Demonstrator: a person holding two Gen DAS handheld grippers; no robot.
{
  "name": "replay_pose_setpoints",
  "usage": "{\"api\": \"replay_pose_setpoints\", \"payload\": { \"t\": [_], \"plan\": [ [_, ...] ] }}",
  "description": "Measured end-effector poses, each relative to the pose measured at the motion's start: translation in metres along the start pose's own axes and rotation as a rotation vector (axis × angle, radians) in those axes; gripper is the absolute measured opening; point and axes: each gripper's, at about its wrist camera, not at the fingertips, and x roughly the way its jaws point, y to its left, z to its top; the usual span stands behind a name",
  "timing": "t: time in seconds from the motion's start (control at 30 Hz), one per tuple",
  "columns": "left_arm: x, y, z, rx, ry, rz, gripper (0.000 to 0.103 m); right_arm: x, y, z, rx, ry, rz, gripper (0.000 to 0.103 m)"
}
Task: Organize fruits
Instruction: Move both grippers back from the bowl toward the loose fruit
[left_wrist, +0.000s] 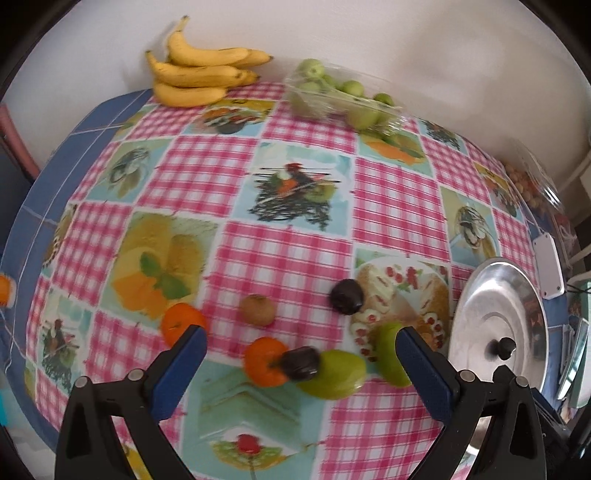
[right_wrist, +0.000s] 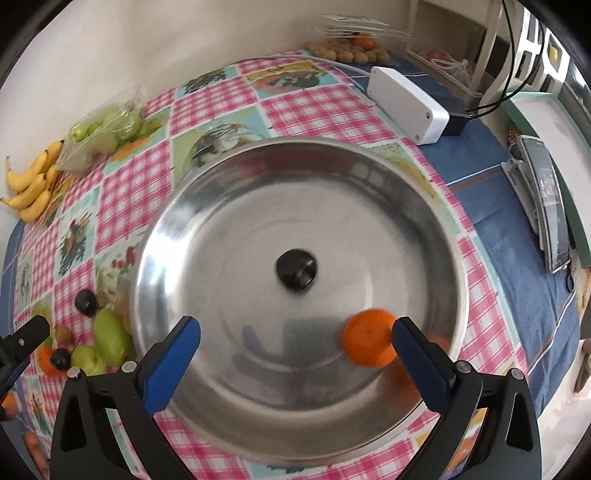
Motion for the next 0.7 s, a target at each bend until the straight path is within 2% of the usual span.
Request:
{"api": "replay_pose_setpoints", "payload": {
  "t": [0.13, 0.43, 0.53, 0.7],
  "plan": [
    [-0.006, 0.016, 0.001, -0.012, -0.008, 0.006, 0.103, -0.005, 0.009, -0.007, -0.007, -0.013, 0.030, 0.103],
    [-0.016, 0.059, 0.002, -0.066, -0.018, 0.023, 0.103, -0.027, 0.036, -0.011, -0.060, -0.095, 0.020, 0.103],
    [-0.020, 0.076, 0.004, -0.089, -0.026, 0.033, 0.103, -0.030, 0.056, -0.016, -0.097, -0.098, 0.049, 0.103],
    [-0.021, 0.112, 0.008, -0.167, -0.024, 0.039, 0.103, -0.024, 0.095, -0.025, -0.152, -0.059, 0.148, 0.103]
  ]
}}
